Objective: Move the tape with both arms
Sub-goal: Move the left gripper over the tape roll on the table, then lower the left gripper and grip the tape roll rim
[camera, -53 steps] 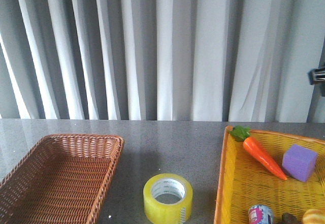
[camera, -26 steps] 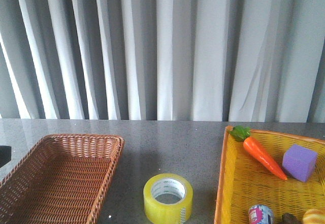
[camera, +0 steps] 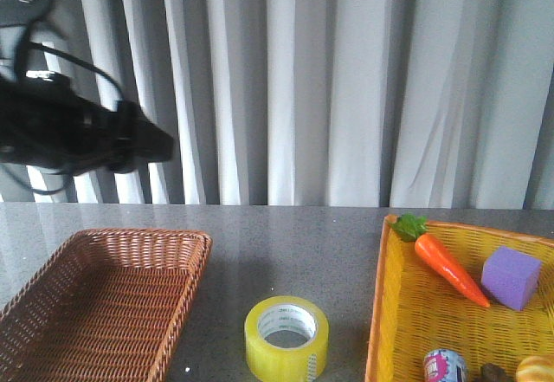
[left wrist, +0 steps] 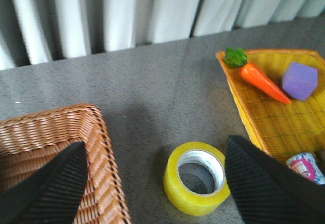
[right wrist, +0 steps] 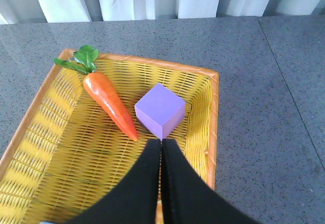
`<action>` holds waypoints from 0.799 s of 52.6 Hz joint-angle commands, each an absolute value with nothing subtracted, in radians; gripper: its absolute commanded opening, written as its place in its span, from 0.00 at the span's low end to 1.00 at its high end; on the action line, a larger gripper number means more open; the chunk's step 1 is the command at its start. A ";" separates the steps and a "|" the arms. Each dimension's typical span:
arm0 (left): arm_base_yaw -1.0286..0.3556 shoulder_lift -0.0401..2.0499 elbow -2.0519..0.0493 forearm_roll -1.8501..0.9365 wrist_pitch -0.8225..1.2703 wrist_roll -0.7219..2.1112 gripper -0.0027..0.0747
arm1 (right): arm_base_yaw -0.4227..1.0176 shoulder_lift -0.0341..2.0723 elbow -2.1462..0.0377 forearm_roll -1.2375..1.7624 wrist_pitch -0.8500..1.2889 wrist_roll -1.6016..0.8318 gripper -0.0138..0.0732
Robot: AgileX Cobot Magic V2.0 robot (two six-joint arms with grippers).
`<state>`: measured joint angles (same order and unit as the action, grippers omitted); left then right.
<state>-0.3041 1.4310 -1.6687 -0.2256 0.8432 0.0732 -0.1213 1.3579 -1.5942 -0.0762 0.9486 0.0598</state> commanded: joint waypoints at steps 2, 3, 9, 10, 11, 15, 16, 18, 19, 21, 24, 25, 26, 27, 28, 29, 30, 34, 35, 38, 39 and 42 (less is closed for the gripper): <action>-0.384 1.594 -1.837 -0.209 0.874 0.080 0.73 | -0.128 1.328 -1.618 -0.081 0.891 0.048 0.15; -0.391 1.613 -1.856 -0.204 0.881 0.080 0.73 | -0.128 1.328 -1.618 -0.081 0.891 0.048 0.15; -0.446 1.764 -1.932 -0.192 0.917 0.062 0.73 | -0.128 1.328 -1.618 -0.081 0.891 0.048 0.15; -0.455 1.789 -1.943 -0.192 0.918 0.060 0.73 | -0.128 1.328 -1.618 -0.081 0.891 0.048 0.15; -0.461 1.805 -1.950 -0.192 0.922 0.060 0.73 | -0.128 1.328 -1.618 -0.081 0.891 0.048 0.15; -0.488 1.889 -1.985 -0.183 0.933 0.036 0.73 | -0.128 1.328 -1.618 -0.081 0.891 0.048 0.15; -0.492 1.903 -1.991 -0.182 0.935 0.031 0.73 | -0.128 1.328 -1.618 -0.081 0.891 0.048 0.15; -0.501 1.942 -2.008 -0.164 0.950 0.007 0.73 | -0.128 1.328 -1.618 -0.081 0.891 0.048 0.15; -0.503 1.954 -2.012 -0.160 0.955 0.000 0.73 | -0.128 1.328 -1.618 -0.081 0.891 0.048 0.15; -0.505 1.987 -2.023 -0.150 0.965 -0.024 0.73 | -0.128 1.328 -1.618 -0.081 0.891 0.048 0.15; -0.510 2.016 -2.031 -0.137 0.976 -0.054 0.73 | -0.128 1.328 -1.618 -0.081 0.890 0.048 0.15; -0.510 2.026 -2.031 -0.132 0.978 -0.065 0.73 | -0.128 1.328 -1.618 -0.081 0.891 0.048 0.15; -0.510 2.034 -2.031 -0.130 0.979 -0.071 0.73 | -0.128 1.328 -1.618 -0.081 0.891 0.048 0.15; -0.510 2.038 -2.031 -0.130 0.981 -0.072 0.73 | -0.128 1.328 -1.618 -0.081 0.891 0.048 0.15; -0.510 2.047 -2.031 -0.130 0.983 -0.074 0.73 | -0.128 1.328 -1.618 -0.081 0.890 0.048 0.15; -0.510 2.051 -2.031 -0.131 0.984 -0.075 0.73 | -0.128 1.328 -1.618 -0.081 0.890 0.048 0.15; -0.510 2.056 -2.031 -0.131 0.987 -0.079 0.73 | -0.128 1.328 -1.618 -0.081 0.890 0.048 0.15; -0.510 2.068 -2.031 -0.121 0.996 -0.096 0.73 | -0.128 1.328 -1.618 -0.081 0.892 0.048 0.15; -0.510 2.071 -2.031 -0.114 0.999 -0.101 0.73 | -0.128 1.328 -1.618 -0.081 0.892 0.048 0.15; -0.510 2.078 -2.031 -0.087 1.003 -0.115 0.73 | -0.128 1.328 -1.618 -0.081 0.892 0.048 0.15; -0.510 2.081 -2.031 -0.079 1.008 -0.123 0.73 | -0.128 1.328 -1.618 -0.081 0.892 0.048 0.15; -0.510 2.085 -2.031 -0.049 1.014 -0.138 0.73 | -0.128 1.328 -1.618 -0.081 0.892 0.048 0.15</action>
<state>-0.5076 2.1386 -1.9967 -0.0904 1.0351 -0.0974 -0.1213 1.3579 -1.5942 -0.0759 0.9486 0.0588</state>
